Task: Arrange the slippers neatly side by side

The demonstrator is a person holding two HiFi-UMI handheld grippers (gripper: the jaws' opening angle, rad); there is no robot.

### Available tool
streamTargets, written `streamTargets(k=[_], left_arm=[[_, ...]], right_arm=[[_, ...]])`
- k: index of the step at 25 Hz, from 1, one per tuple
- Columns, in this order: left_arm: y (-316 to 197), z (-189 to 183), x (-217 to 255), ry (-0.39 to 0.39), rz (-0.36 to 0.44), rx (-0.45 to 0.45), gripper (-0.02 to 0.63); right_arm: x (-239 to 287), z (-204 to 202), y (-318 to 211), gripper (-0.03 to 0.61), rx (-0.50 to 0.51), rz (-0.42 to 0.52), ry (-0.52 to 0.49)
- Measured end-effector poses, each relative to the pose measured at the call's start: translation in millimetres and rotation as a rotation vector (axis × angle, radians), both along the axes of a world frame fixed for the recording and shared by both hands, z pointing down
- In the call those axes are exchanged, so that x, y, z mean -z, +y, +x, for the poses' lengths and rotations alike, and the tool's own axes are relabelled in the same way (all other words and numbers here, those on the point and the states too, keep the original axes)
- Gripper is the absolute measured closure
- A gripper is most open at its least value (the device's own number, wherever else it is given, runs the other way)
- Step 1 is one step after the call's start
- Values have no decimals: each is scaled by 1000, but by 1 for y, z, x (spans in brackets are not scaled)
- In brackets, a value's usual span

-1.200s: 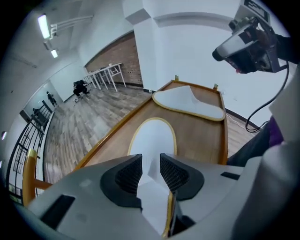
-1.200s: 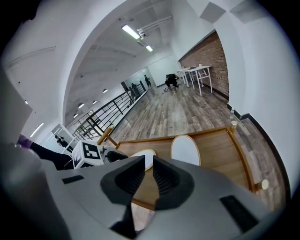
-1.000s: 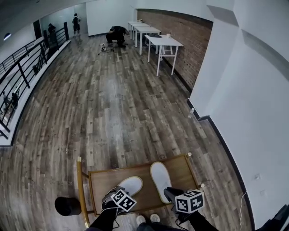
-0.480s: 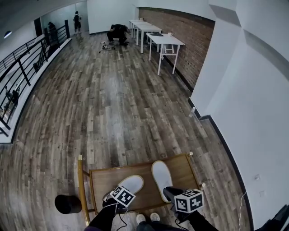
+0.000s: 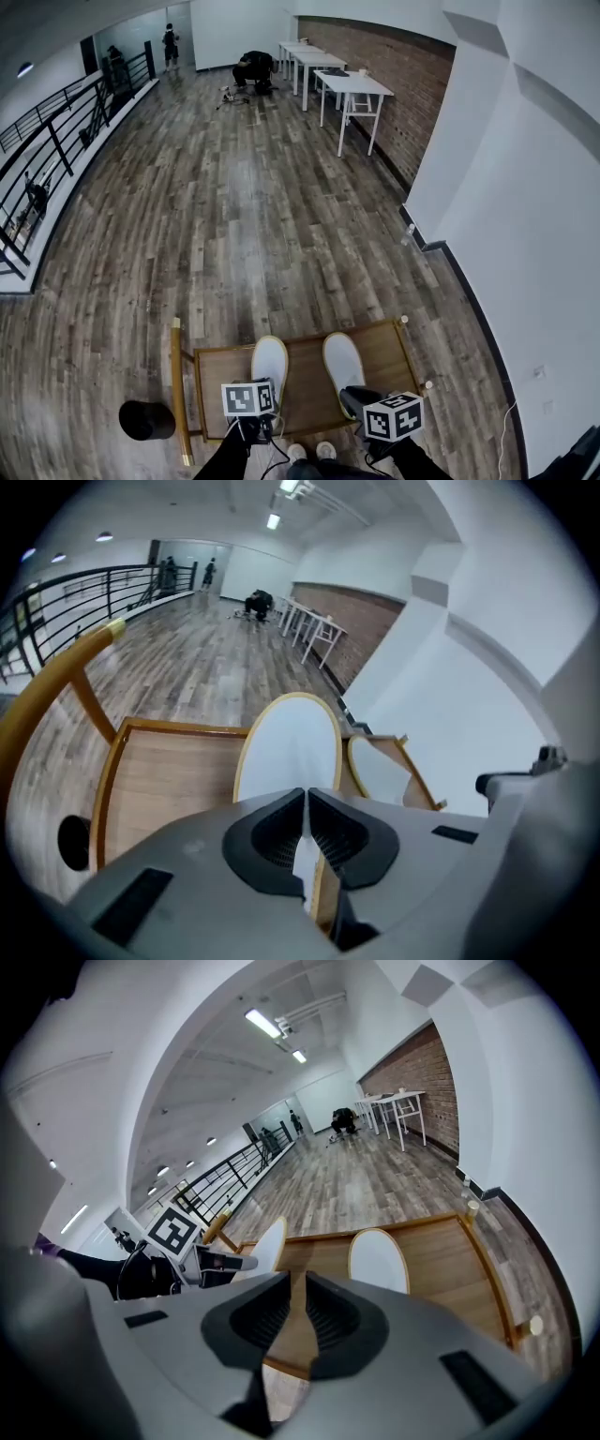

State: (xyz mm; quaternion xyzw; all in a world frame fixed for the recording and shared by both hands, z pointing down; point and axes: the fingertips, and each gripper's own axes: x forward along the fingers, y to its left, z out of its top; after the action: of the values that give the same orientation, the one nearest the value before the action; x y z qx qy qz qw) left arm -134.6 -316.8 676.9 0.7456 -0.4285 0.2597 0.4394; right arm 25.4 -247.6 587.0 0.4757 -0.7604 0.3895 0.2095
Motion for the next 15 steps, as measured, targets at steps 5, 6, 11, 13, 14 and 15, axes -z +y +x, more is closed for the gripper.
streamTargets(k=[5, 6, 11, 13, 14, 15], left_arm=[[-7, 7, 5, 110, -33, 198, 603], [-6, 8, 0, 102, -47, 224, 603], [-1, 18, -28, 37, -118, 285, 603], [0, 23, -36, 27, -131, 279, 603], [0, 25, -40, 22, -136, 275, 603], [0, 26, -42, 15, -140, 270, 603]], right_arm=[[1, -7, 1, 528, 16, 3, -2], [1, -7, 1, 528, 17, 3, -3], [1, -7, 0, 528, 19, 2, -5], [0, -7, 1, 528, 22, -2, -4], [-1, -7, 2, 528, 23, -4, -5], [-1, -7, 3, 528, 23, -7, -5]])
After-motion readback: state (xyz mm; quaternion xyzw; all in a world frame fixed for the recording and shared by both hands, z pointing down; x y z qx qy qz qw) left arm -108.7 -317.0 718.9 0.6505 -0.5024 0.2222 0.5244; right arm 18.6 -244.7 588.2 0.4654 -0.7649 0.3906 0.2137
